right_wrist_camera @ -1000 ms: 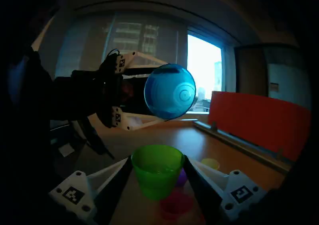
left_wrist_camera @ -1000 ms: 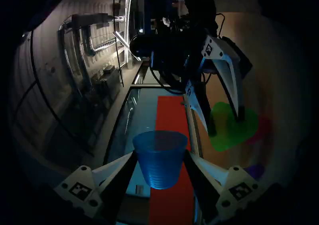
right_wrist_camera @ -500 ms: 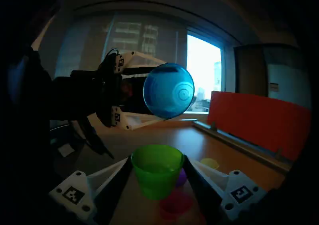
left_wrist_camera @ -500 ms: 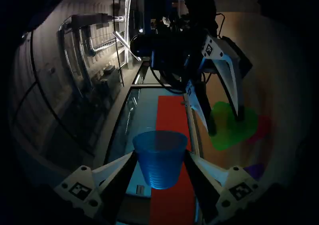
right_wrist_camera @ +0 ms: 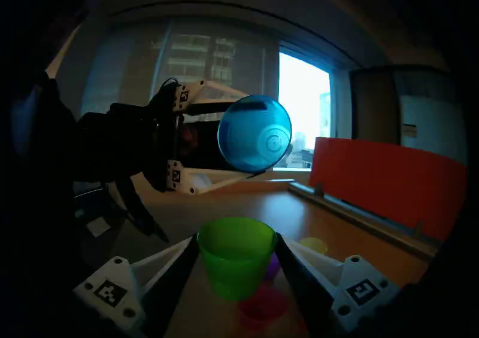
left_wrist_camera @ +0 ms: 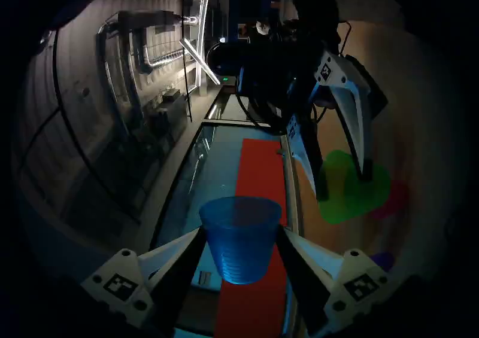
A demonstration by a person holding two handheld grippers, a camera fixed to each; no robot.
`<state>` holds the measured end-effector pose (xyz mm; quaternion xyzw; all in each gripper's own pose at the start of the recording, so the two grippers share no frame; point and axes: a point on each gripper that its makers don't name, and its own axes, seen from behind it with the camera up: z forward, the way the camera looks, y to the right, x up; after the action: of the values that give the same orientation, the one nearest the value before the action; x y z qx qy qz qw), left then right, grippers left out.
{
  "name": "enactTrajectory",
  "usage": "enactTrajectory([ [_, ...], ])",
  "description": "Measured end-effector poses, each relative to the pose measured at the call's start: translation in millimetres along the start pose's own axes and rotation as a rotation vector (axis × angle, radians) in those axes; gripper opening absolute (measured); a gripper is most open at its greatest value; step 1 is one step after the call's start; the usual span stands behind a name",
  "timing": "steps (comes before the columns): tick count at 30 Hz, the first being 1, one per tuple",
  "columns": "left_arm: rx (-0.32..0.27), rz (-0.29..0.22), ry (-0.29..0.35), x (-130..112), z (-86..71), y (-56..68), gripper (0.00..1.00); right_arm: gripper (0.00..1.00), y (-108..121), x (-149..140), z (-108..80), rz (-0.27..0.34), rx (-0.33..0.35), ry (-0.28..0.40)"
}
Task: Pour water
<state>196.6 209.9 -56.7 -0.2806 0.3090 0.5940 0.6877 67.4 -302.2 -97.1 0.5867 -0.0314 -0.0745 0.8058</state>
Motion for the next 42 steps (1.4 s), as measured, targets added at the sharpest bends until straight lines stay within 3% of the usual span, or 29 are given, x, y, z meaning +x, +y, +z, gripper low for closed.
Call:
enactTrajectory([
  [3,0.004,-0.033,-0.006,-1,0.2,0.8,0.82,0.92,0,1,0.5,-0.001,-0.001,0.001],
  [11,0.023,-0.206,-0.020,-6,0.5,-1.3,0.82,0.92,0,4,0.4,-0.004,-0.007,0.005],
  [21,0.032,-0.384,-0.037,-16,-1.3,-3.2,0.82,0.92,1,6,-0.7,-0.009,-0.013,0.008],
  [42,0.000,-0.835,-0.072,-25,-7.9,-0.4,0.82,0.92,-1,14,-1.8,-0.019,-0.010,0.014],
])
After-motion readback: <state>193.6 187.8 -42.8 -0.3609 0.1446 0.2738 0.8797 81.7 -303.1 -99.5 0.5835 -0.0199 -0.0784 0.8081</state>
